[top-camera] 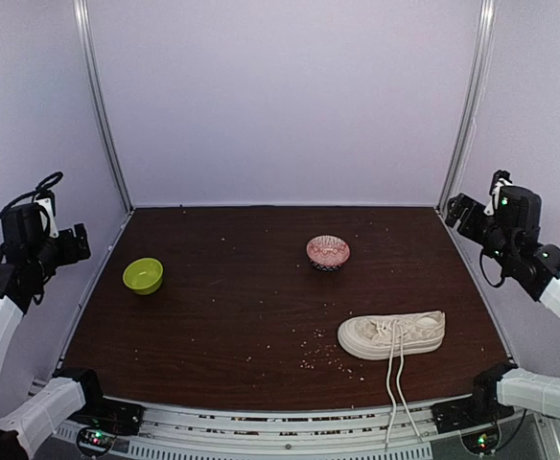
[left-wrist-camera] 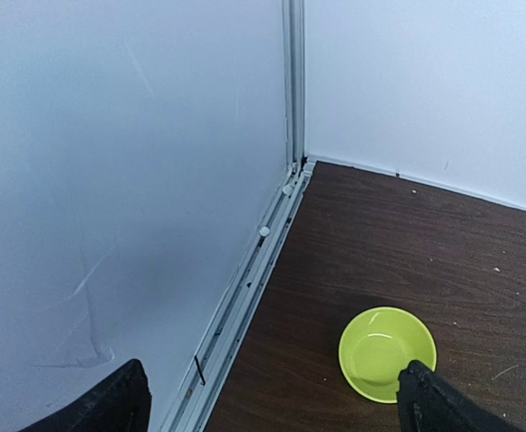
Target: Tie the shoes
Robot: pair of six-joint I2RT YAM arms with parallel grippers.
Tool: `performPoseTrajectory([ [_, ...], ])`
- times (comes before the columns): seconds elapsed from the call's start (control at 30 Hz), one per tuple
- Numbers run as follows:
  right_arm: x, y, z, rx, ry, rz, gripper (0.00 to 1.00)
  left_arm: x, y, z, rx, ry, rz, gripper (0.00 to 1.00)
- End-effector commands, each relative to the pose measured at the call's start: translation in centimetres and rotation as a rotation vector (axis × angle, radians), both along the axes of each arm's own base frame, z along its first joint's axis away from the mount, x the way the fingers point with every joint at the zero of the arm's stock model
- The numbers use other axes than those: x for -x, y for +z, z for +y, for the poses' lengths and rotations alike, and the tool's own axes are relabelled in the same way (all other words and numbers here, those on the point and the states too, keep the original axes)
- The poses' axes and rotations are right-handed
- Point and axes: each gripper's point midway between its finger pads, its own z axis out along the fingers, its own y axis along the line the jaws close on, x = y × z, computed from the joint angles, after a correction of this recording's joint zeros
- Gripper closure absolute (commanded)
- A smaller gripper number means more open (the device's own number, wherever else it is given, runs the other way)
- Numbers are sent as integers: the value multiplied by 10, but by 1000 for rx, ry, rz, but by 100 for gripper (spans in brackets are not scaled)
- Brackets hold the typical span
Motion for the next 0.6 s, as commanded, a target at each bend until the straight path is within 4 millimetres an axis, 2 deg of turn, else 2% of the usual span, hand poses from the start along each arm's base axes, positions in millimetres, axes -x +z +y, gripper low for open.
performPoseTrajectory([
  [0.0,28,8,-15,31,-31,-32,1,-11,3,-3,37,-16,-37,2],
  [0.07,40,0,-16,11,-23,2,0,-14,-1,-5,62,-16,-16,2],
  [0.17,53,-26,-6,-13,43,104,1,-22,-2,-14,113,-61,-7,2],
  [0.27,64,-71,8,-58,109,280,0,-27,-1,-29,145,-144,-31,2],
  [0.37,76,-119,31,-148,205,440,1,-28,-8,-40,172,-199,-20,2],
  [0.43,86,-147,38,-193,201,519,1,-29,-14,-45,187,-226,5,2],
  [0.5,95,-168,42,-210,181,566,0,-30,-18,-49,203,-247,30,2],
  [0.57,100,-179,43,-205,155,595,0,-30,-16,-58,219,-294,33,2],
])
